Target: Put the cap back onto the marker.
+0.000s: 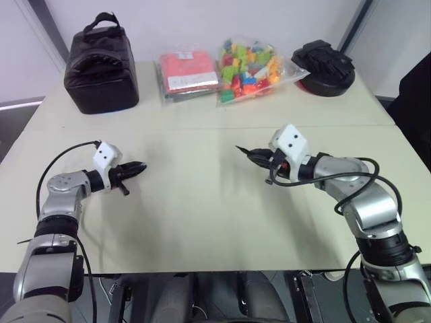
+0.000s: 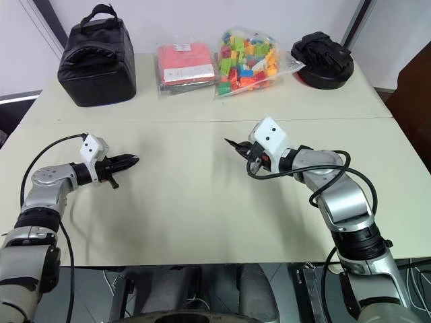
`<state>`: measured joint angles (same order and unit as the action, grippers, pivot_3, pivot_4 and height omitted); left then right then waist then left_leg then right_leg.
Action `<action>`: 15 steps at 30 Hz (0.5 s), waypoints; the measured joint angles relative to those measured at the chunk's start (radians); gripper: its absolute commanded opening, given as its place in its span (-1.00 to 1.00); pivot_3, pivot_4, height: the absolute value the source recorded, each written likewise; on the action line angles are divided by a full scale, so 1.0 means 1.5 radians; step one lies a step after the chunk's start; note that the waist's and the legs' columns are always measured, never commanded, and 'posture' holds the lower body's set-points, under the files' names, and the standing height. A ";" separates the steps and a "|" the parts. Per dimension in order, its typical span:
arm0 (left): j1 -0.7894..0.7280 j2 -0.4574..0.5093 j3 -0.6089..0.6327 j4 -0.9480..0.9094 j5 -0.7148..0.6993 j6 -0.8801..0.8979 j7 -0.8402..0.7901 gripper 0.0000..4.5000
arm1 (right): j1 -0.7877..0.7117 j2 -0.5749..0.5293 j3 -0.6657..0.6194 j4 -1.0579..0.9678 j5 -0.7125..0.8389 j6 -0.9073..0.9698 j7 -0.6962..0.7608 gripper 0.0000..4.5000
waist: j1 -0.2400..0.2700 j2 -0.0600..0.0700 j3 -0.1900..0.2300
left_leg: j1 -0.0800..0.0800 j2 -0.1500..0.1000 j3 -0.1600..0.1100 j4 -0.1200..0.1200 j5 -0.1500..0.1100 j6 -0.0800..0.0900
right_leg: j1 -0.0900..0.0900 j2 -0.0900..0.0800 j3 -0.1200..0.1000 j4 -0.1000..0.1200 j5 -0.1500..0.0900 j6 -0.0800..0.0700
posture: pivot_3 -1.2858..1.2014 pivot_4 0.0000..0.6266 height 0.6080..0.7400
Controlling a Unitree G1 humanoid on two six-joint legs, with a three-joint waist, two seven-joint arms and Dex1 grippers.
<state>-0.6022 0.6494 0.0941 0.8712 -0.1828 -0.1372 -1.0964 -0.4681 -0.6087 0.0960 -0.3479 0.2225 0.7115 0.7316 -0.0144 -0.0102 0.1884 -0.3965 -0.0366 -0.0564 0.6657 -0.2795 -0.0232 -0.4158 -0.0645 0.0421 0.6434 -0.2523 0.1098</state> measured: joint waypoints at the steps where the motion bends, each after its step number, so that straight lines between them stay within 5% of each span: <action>1: 0.000 0.000 0.000 0.000 0.000 -0.001 0.001 -0.97 | 0.000 0.000 -0.001 0.000 0.000 0.000 0.000 -1.00 | 0.000 0.000 0.000 | 0.000 0.000 0.000 0.000 0.000 0.000 | 0.000 0.000 0.000 0.000 0.000 0.000 | 0.03 -0.52 1.00; 15: -0.052 -0.001 -0.001 -0.143 -0.023 0.066 -0.045 -0.97 | -0.005 -0.026 -0.005 0.029 -0.001 -0.026 0.015 -1.00 | 0.000 0.000 0.000 | -0.005 0.000 0.000 0.001 0.000 -0.001 | -0.005 0.000 0.000 0.002 0.000 0.000 | 0.03 -0.52 1.00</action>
<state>-0.6798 0.6486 0.0925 0.6560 -0.2177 -0.0377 -1.1633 -0.4763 -0.6482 0.0878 -0.3048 0.2210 0.6721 0.7541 -0.0138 -0.0107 0.1884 -0.4034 -0.0370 -0.0564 0.6678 -0.2788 -0.0241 -0.4236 -0.0645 0.0427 0.6467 -0.2523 0.1097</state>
